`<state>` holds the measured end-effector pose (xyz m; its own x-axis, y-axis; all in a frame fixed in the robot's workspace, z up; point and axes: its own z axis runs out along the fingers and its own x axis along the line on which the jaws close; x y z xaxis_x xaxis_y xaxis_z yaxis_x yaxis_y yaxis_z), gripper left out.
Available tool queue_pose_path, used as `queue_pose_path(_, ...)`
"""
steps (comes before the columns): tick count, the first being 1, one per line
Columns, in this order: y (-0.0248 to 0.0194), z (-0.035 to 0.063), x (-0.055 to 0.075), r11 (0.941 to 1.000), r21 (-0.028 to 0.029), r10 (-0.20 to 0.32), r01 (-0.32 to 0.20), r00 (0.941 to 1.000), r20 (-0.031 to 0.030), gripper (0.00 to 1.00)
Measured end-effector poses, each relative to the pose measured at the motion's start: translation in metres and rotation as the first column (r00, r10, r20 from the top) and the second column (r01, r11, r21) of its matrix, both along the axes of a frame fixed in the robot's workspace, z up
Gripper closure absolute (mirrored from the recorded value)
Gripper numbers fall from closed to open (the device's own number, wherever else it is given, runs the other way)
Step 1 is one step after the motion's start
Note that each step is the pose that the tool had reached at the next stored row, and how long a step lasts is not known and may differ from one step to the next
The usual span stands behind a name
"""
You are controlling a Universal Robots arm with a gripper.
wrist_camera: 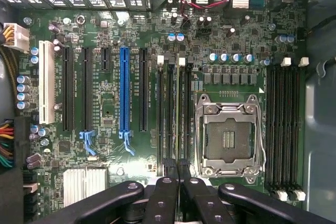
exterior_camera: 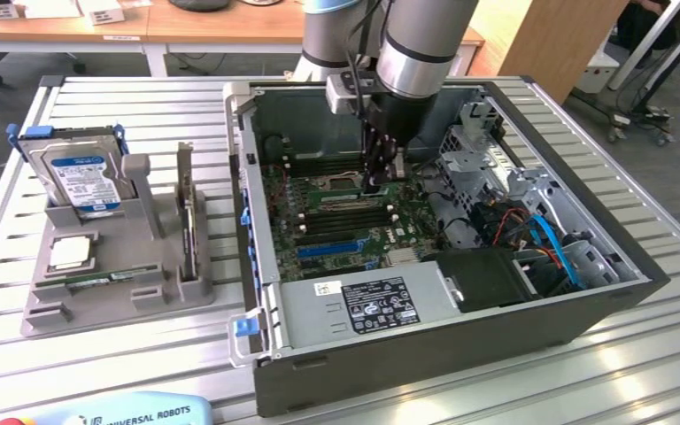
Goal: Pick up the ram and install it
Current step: 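Insert the ram into the slot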
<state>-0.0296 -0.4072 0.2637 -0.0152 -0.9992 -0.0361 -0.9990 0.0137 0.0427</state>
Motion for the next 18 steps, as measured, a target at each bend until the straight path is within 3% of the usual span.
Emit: queue_pose_path(18,-0.0067,-0.0001,0.0,1.0,0.0011,0.0,0.0,1.0,0.0001,0.88)
